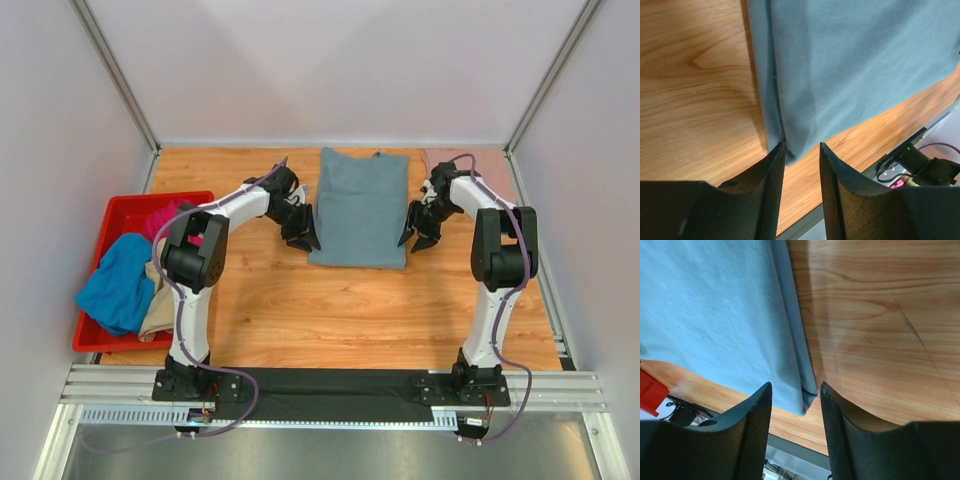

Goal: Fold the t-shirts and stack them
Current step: Fold the tshirt

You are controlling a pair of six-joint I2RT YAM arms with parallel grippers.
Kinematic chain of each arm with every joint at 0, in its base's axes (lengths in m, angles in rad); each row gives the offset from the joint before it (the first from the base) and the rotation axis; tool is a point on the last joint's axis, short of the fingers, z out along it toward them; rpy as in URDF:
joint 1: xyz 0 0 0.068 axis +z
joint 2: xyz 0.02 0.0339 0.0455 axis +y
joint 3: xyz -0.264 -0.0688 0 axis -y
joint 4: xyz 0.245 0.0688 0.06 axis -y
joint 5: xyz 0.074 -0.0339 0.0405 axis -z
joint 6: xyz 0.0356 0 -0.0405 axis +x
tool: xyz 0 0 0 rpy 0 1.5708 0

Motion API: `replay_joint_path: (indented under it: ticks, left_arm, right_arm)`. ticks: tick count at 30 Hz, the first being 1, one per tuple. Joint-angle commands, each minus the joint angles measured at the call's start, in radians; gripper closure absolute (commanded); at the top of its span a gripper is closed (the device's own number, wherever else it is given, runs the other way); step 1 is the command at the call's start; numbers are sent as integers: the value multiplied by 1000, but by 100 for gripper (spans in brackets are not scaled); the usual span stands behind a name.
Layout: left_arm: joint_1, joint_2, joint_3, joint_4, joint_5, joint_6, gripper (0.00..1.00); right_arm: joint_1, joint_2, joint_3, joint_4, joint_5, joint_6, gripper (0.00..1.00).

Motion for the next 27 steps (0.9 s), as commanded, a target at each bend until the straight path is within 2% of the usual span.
replay_joint_path:
  ticks: [1,7,11,14,15,17,19,24,27]
  left_arm:
    - [9,12,19,-15,-8,56,60]
    - [9,23,19,-10,1,71,60]
    - [9,17,18,22,56,70,60]
    - [9,9,-1,45,108,55,68]
    - [9,6,-7,54,116,47,82]
    - [8,-15,-28,59,142,35,100]
    - [5,-47,-71,67,147,22,100]
    - [-6,-176,-231,145,53,-43,100]
    - [-6,-180,-292,154,15,-51,100]
  right_arm:
    - [0,-51,-28,67,-43,-29,55]
    - [0,-60,-107,134,-103,-24,56]
    - [0,-59,-127,159,-120,-22,56]
    - [0,-62,-140,170,-138,-18,62]
    - [0,-68,-149,177,-142,-16,65]
    - [2,-76,-154,176,-142,-13,72]
    - [0,-86,-164,174,-135,-16,79]
    - [0,-106,-198,167,-103,-18,97]
    - [0,-106,-213,167,-94,-19,100]
